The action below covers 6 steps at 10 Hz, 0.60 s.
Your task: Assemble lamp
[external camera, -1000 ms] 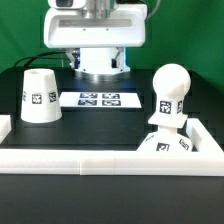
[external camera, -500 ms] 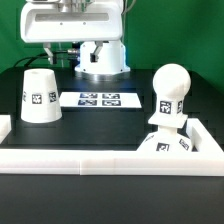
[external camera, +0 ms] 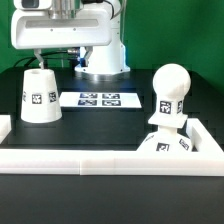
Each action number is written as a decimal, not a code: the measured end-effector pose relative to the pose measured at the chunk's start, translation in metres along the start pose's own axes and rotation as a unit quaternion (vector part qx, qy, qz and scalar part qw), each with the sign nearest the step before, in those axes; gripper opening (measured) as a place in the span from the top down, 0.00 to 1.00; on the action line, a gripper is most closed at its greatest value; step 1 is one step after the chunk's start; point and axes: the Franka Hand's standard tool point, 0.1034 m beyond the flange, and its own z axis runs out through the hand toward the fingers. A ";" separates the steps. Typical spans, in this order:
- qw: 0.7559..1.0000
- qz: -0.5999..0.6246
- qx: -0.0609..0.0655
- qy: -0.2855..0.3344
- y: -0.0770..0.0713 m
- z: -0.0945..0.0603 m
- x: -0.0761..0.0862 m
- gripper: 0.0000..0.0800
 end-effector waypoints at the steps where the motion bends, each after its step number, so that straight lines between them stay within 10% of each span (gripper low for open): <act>1: 1.000 -0.006 0.000 -0.002 0.003 0.002 0.000 0.13; 6: 0.999 -0.031 -0.007 -0.010 0.020 0.017 0.004 0.13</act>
Offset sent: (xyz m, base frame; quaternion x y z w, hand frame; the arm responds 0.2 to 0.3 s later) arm 0.0070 -0.0065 -0.0105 -0.0004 0.0122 -0.0100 0.9999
